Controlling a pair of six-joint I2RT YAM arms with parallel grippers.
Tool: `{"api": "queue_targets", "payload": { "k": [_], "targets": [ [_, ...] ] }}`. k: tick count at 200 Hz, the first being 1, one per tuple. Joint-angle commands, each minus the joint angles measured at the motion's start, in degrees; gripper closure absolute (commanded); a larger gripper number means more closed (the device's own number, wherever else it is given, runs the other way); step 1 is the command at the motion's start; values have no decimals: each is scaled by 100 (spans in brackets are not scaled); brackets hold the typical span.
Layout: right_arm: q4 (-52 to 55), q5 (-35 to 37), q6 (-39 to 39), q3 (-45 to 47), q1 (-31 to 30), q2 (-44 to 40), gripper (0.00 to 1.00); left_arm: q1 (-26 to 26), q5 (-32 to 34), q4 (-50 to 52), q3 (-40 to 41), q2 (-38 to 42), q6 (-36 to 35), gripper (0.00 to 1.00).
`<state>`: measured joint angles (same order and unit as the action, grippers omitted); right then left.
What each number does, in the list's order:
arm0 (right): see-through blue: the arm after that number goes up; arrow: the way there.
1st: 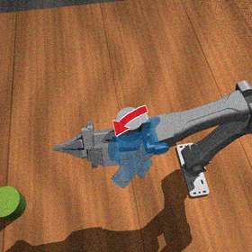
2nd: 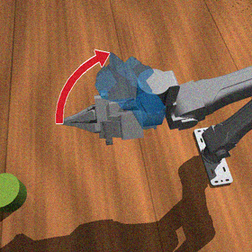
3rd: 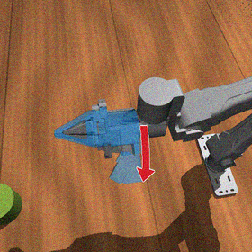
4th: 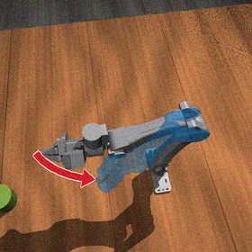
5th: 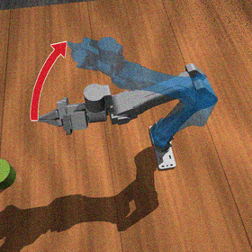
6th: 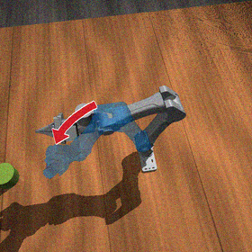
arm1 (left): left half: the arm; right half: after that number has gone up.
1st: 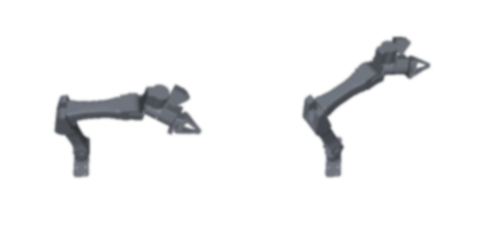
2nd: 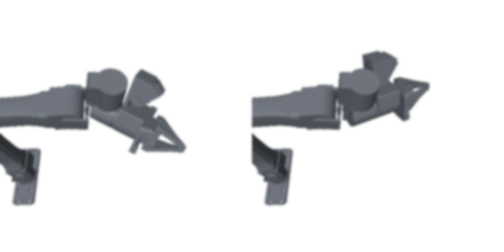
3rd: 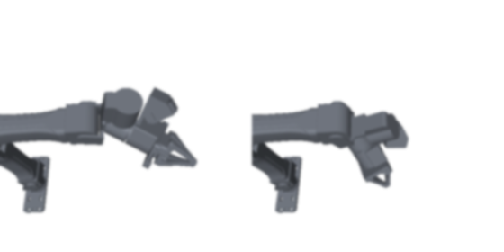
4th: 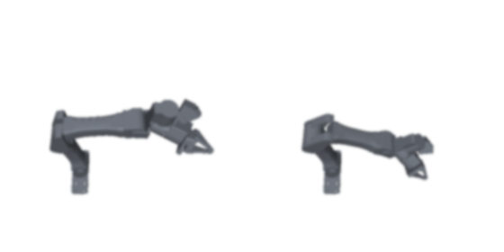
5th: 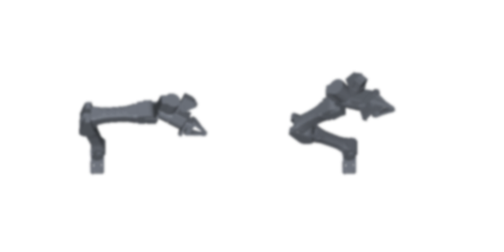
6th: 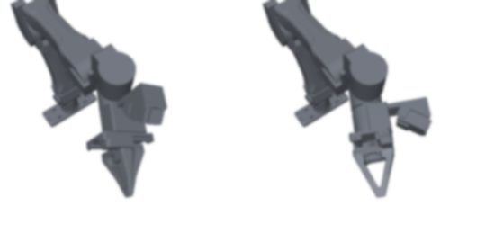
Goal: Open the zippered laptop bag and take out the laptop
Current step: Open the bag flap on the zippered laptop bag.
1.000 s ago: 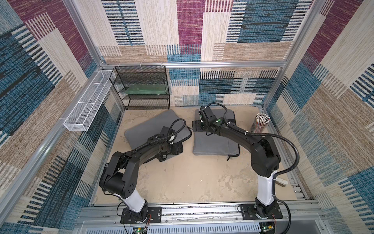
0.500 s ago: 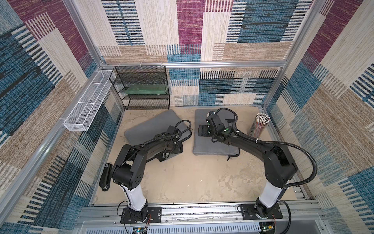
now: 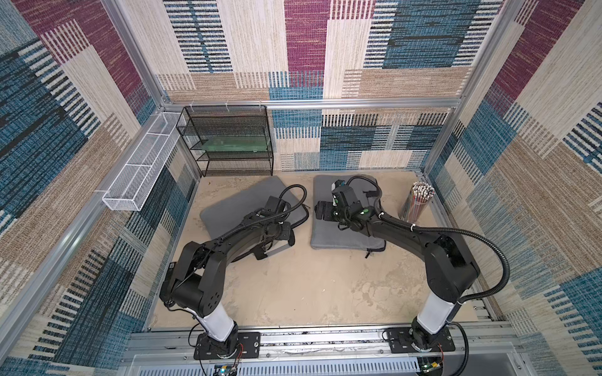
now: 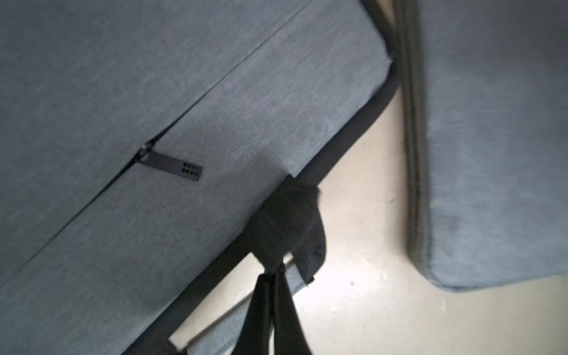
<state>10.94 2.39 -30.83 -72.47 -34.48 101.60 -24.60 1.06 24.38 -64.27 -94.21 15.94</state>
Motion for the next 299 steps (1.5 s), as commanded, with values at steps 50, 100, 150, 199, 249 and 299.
{"api": "queue_targets", "payload": {
  "k": [50,100,150,199,249,299],
  "targets": [
    [-945,-1909,-550,-4,1,519,15,12,-786,182,-280,637,137,100],
    [-1383,-2632,-914,-1,-142,987,30,15,-871,-89,-301,912,431,100],
    [-2335,-3147,-1475,93,-121,1245,23,10,-961,-121,-255,1049,479,100],
    [-2802,-3323,-2002,-289,-16,1688,19,14,-1126,-188,-1,1239,541,100],
    [-3376,-3621,-2587,-494,16,2168,18,10,-1270,-171,126,1300,559,100],
    [-3635,-3781,-2716,-899,27,2371,32,12,-1364,-164,320,1314,568,100]
  ]
}}
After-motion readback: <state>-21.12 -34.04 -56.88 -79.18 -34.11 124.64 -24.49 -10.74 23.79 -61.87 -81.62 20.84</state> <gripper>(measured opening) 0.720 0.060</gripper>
